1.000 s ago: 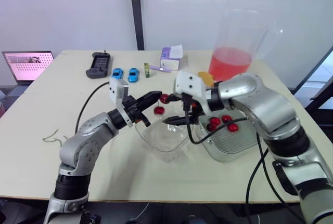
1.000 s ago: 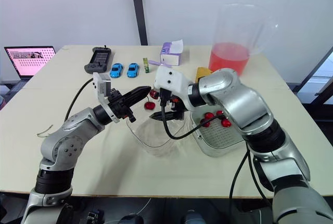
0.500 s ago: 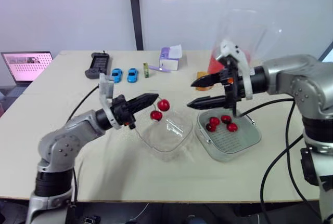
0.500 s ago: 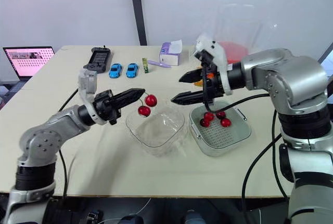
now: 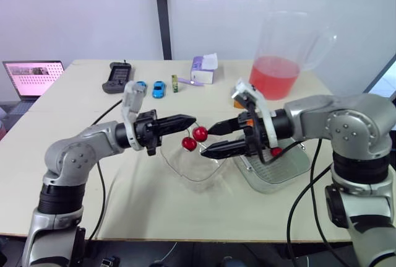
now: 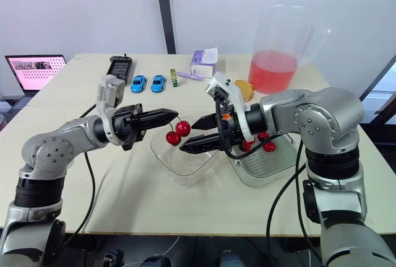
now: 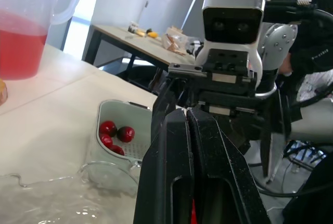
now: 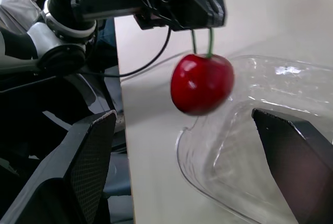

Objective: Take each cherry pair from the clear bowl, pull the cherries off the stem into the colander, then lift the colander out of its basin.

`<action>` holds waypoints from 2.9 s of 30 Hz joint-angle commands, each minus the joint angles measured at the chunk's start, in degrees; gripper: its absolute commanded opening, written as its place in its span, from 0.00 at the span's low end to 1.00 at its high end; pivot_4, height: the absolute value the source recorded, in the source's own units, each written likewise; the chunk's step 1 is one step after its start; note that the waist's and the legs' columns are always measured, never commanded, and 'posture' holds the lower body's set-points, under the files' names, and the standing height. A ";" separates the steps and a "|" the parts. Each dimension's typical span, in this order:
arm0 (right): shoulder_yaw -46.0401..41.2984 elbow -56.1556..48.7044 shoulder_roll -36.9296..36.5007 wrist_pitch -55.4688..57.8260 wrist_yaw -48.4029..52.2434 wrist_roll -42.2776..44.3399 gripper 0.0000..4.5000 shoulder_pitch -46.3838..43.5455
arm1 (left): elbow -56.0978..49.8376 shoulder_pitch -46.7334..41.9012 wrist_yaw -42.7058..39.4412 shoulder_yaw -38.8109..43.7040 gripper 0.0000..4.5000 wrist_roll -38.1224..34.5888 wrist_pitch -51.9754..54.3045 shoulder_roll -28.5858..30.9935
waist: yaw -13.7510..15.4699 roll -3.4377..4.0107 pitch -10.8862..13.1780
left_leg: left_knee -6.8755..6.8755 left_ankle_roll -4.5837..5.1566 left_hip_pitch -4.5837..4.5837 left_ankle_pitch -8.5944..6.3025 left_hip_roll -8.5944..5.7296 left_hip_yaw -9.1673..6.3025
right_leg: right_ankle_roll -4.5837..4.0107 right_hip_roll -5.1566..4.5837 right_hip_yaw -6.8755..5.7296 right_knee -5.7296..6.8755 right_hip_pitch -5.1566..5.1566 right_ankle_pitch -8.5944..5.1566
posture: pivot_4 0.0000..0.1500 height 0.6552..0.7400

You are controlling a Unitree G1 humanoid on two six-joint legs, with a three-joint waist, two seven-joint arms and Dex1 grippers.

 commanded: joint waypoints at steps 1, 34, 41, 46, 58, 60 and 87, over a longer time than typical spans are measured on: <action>-2.13 -0.15 1.67 0.15 -1.97 1.70 0.99 -2.50 | -1.77 -0.19 -0.13 0.29 0.00 0.03 -0.96 -0.42 | -0.02 0.00 0.00 | 0.00 0.00 0.00 0.00 0.00 0.00 | 0.00 0.00 0.00 0.00 0.00 0.00 | 1.00 1.00; 7.94 -0.15 -16.89 -11.70 4.49 1.05 0.18 1.19 | -3.21 0.41 3.30 2.31 0.00 -2.89 0.10 -3.84 | -0.09 0.00 0.00 | -0.01 0.01 0.00 0.00 0.00 0.02 | 0.01 0.01 0.02 -0.04 0.00 0.00 | 1.00 1.00; 9.27 5.55 -27.07 -24.43 11.46 -7.17 0.18 1.22 | -3.95 1.11 4.01 2.65 0.00 -3.61 0.22 -4.11 | 0.23 0.00 0.00 | 0.00 0.01 -0.02 0.00 0.00 0.02 | 0.01 -0.01 0.02 -0.08 0.00 0.00 | 1.00 1.00; 12.81 11.32 -34.33 -39.36 14.79 -19.19 0.18 9.53 | -3.89 1.54 4.05 2.79 0.00 -3.89 0.10 -3.67 | 0.37 -0.04 -0.01 | -0.03 0.02 -0.02 -0.01 -0.01 0.04 | 0.01 -0.03 0.01 -0.16 0.02 -0.01 | 1.00 1.00; 11.18 19.99 -31.06 -43.59 15.58 -25.69 0.99 16.87 | -3.75 1.23 3.97 2.37 0.00 -3.78 0.04 -3.80 | 0.24 0.03 0.02 | 0.03 0.01 0.02 -0.01 -0.01 0.12 | 0.01 -0.03 0.12 -0.08 0.01 0.00 | 1.00 1.00; 9.68 19.69 -31.49 -41.24 17.60 -23.78 0.99 14.88 | -3.92 1.35 4.01 2.38 0.00 -3.88 0.12 -3.76 | 0.32 0.03 0.02 | 0.06 0.01 0.02 -0.01 -0.02 0.12 | 0.01 -0.04 0.12 -0.08 0.03 0.00 | 1.00 1.00; 7.48 4.37 4.09 -7.65 -0.74 -0.30 0.99 -1.35 | -3.50 0.79 4.02 1.94 0.00 -3.49 -0.19 -4.50 | 0.01 0.02 0.02 | 0.04 0.01 0.00 0.00 -0.01 -0.01 | 0.01 -0.03 0.01 -0.03 0.03 0.00 | 1.00 1.00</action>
